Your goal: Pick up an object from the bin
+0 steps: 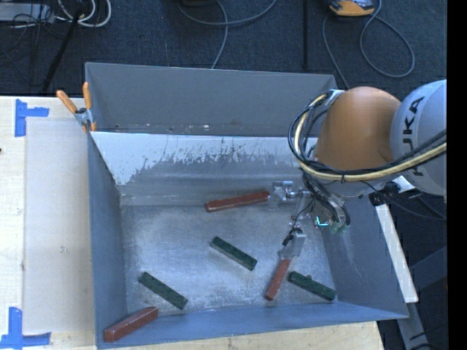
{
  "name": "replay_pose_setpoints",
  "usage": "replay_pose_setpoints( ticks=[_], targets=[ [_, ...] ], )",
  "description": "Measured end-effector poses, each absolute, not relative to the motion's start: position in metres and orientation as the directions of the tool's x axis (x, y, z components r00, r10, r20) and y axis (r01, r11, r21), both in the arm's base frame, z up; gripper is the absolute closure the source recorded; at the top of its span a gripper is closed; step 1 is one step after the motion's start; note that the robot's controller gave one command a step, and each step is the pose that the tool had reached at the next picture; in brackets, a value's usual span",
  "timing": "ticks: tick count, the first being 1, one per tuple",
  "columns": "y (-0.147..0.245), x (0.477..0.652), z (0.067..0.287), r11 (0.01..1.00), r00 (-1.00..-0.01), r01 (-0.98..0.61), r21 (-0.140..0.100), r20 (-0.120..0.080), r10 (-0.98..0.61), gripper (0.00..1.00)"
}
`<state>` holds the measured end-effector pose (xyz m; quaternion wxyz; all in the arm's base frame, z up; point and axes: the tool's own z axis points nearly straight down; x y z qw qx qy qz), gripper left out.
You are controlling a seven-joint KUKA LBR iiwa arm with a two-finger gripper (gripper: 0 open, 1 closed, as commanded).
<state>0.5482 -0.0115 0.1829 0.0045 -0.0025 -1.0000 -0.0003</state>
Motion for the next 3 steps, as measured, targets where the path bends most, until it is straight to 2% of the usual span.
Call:
replay_pose_setpoints(
  ticks=[1, 2, 3],
  targets=[
    [-0.0088, 0.5497, 0.0656, 0.987, -0.987, 0.158, 0.000, 0.008, 0.158, 0.00],
    [-0.0090, 0.5517, 0.0696, 0.988, -0.988, 0.156, 0.000, 0.001, 0.156, 1.00],
    [-0.0091, 0.5516, 0.0694, 0.988, -0.988, 0.155, 0.000, 0.001, 0.155, 0.00]
  ],
)
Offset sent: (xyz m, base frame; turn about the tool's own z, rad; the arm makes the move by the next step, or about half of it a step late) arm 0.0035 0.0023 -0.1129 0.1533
